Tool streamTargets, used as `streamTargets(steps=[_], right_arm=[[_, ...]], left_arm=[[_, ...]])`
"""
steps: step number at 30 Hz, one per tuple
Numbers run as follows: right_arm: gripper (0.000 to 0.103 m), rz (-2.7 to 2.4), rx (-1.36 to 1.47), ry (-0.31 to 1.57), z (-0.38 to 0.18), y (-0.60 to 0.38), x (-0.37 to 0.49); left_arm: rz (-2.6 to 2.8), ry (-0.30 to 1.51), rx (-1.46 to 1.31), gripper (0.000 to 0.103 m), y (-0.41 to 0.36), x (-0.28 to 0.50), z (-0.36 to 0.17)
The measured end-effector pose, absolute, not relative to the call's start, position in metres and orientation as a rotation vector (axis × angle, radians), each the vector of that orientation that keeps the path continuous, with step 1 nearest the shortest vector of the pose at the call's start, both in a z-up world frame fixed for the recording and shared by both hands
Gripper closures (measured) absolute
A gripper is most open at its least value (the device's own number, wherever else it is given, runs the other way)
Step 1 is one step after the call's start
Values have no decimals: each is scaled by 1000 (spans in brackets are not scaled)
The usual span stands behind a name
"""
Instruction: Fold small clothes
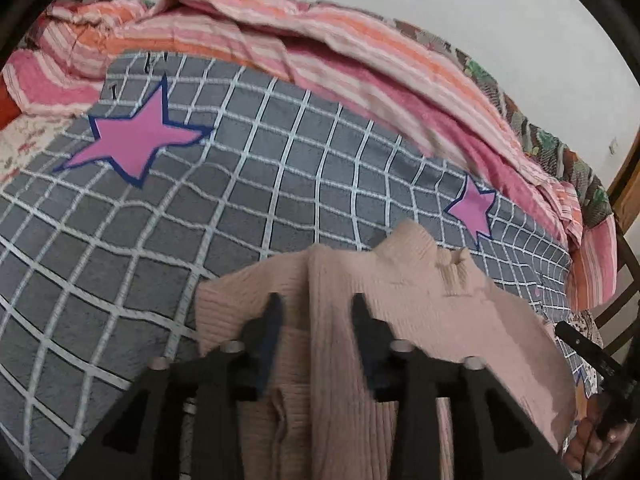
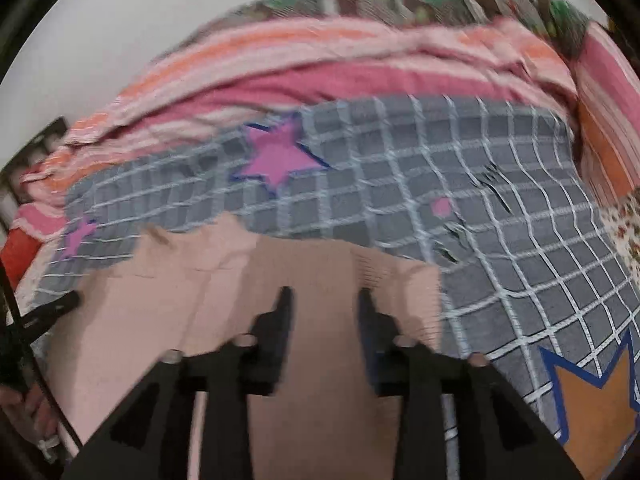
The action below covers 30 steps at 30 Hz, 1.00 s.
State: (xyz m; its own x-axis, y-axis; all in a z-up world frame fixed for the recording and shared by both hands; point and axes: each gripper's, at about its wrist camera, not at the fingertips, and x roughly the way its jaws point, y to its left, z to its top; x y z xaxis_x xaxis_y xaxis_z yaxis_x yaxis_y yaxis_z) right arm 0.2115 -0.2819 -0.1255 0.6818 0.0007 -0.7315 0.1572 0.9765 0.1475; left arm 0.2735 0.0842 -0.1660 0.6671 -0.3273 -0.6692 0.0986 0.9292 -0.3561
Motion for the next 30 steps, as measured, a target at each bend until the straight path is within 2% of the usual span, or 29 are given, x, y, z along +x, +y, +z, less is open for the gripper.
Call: streamTargets(steps=[1,3,9,13,18,30], right_arm=[[66,-52,208,820,-121,-270,210],[66,21,233,849,-122,-249,211],[66,93,146,975,-153,-186,229],[65,26,88,1024,-158,-170,253],[65,-24,149,1132,-169,-175,290],[63,-31,87,1112,-172,-172,313]], left_arm=[[-242,787,-303,47,87,272,-162],[-226,747,-314,34,96,269,-157],[-207,701,-328,34,122,264,-147],[-180,673,-371,34,145,263,-153],[-188,690,-404,34,163,266,-167],[-234,702,-352,34,152,265,-166]])
